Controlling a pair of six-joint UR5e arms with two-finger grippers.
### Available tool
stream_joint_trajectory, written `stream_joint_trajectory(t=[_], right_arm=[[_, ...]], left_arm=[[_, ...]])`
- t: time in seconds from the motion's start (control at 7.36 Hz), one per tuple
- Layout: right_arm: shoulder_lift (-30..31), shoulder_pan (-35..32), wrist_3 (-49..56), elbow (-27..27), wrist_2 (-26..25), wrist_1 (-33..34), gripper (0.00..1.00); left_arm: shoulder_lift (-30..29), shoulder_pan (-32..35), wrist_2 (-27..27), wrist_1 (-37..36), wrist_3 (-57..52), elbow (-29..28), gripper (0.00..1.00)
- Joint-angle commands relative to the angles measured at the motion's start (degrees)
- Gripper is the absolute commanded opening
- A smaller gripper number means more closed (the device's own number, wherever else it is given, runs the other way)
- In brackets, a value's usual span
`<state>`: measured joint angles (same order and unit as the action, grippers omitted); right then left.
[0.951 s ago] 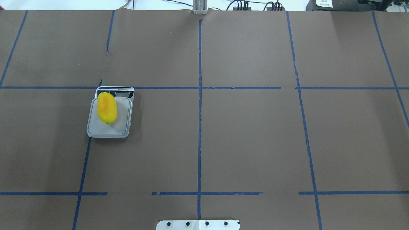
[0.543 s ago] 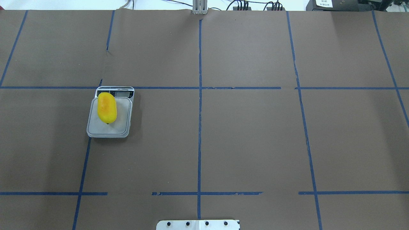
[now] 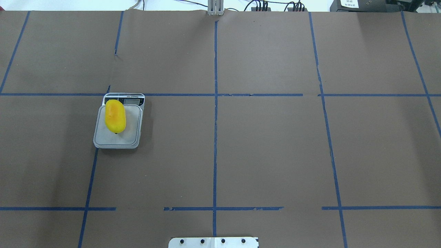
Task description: Weigh mango
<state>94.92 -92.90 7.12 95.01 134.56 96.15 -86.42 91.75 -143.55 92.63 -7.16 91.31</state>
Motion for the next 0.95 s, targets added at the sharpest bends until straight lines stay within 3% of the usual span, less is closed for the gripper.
stream_joint_trajectory(t=[0.0,0.14,0.41,0.81], right_arm=[[0.0,0.0,0.0,0.0,0.0,0.0,1.0],[0.0,0.0,0.0,0.0,0.1,0.0,1.0],[0.0,0.0,0.0,0.0,0.0,0.0,1.0],[0.0,0.0,0.0,0.0,0.0,0.0,1.0]], left_arm=[[0.8,0.1,1.3,0.0,0.4,3.1,1.0],[0.6,0.1,6.3,-0.5,0.6,4.2,1.0],[-0.2,0.0,7.0,-7.1,0.6,4.2,1.0],[-0.2,0.0,6.8,-8.0,0.1,3.8,1.0]])
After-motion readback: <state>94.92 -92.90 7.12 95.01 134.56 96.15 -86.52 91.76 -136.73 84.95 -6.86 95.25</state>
